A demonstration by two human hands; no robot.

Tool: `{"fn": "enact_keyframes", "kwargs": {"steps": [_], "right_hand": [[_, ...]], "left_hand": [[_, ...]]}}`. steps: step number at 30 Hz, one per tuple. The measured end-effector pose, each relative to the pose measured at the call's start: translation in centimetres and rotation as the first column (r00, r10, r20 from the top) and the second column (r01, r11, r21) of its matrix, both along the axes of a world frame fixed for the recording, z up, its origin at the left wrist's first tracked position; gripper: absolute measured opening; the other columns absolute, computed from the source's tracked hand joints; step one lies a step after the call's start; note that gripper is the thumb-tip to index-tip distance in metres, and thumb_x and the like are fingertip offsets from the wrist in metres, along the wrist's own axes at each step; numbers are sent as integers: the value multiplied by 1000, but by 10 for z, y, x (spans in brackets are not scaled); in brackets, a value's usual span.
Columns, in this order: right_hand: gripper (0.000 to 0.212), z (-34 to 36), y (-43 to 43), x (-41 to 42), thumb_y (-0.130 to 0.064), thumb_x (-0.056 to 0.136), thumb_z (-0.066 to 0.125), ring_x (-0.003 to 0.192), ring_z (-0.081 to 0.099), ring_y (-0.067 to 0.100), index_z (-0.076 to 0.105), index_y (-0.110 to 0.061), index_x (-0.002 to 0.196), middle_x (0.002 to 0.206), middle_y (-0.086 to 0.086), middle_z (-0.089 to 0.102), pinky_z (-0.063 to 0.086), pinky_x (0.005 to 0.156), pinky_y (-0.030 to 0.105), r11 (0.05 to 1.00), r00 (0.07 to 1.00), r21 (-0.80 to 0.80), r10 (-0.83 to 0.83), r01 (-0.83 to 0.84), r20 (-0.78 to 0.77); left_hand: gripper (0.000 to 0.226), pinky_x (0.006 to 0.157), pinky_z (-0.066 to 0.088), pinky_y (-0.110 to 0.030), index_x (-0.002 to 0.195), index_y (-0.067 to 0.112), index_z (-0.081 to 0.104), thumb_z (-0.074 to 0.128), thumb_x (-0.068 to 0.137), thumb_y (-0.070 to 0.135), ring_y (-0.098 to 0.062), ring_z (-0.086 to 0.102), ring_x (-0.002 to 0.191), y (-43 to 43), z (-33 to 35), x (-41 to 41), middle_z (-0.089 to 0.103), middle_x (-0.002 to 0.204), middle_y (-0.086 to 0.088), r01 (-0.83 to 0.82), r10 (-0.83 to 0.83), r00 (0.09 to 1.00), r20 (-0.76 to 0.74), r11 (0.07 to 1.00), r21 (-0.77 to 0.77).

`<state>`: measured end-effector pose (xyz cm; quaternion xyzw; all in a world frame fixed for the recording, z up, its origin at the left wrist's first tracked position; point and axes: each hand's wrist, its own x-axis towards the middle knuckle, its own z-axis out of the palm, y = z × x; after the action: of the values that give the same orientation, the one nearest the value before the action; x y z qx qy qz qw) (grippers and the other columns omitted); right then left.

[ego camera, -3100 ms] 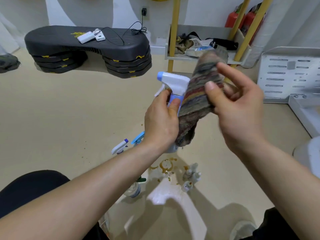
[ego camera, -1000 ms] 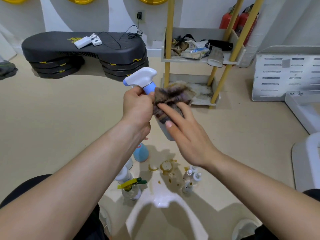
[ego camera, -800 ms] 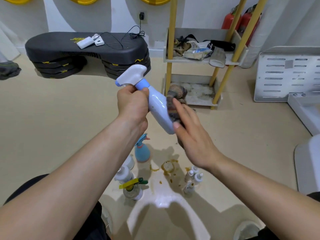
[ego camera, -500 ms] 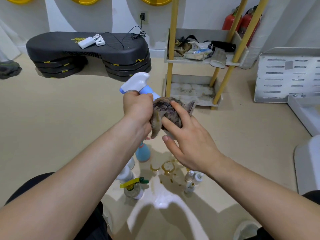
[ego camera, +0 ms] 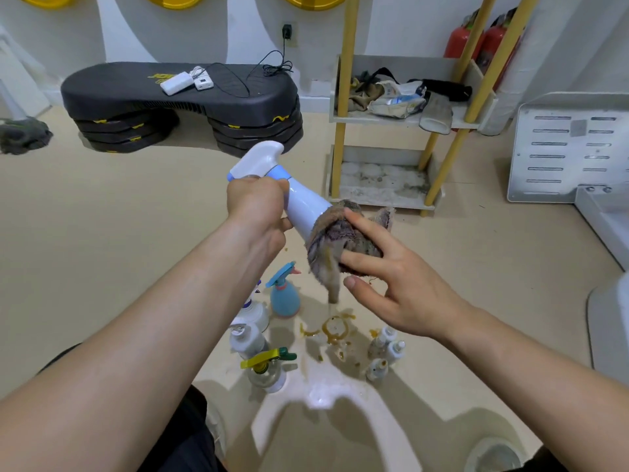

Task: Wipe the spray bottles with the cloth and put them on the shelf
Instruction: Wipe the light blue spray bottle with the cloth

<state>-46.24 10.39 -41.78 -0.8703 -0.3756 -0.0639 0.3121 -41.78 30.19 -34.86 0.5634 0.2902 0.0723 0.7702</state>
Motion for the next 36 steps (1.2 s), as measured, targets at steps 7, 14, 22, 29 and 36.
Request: {"fn": "enact_keyframes", "kwargs": {"steps": [7,14,22,29,36], "right_hand": [[33,13,2,-2,-40,95,58,140,46,26,70,-27,123,163,5,30,43,109,42,1000,1000,2,-9,9,-27],[30,29,10,8,-5,100,50,83,64,2,76,-18,92,89,-14,72,47,74,18,819,768,509,140,265,-625],[34,18,-1,4,-25,103,47,109,69,24,62,-13,132,127,8,70,55,96,41,548,243,475,443,689,-863],[52,19,8,3,-18,82,79,112,69,18,60,-20,131,122,1,72,57,93,32,563,684,588,55,581,-727],[71,12,29,-16,-34,84,70,135,45,-4,42,-37,149,147,-17,51,40,112,27,794,866,438,-210,422,-454]], "left_hand": [[22,68,57,-40,82,11,53,51,94,-7,-29,61,85,-8,-4,-4,60,95,-12,133,-132,991,-26,991,27],[52,62,55,-38,46,16,52,51,87,-15,-30,60,74,-22,-13,-15,65,78,-12,307,-306,951,-33,951,32],[23,85,58,-39,99,2,68,46,101,-4,-25,69,94,-10,-5,-13,71,105,-12,398,-386,904,184,917,-32],[22,83,59,-32,115,17,70,54,101,23,-14,69,94,-18,-16,-13,73,102,5,206,-310,931,192,882,424],[24,70,45,-25,108,21,61,57,98,42,-4,59,79,-44,-27,-27,61,86,15,51,-162,970,184,868,494]]}}
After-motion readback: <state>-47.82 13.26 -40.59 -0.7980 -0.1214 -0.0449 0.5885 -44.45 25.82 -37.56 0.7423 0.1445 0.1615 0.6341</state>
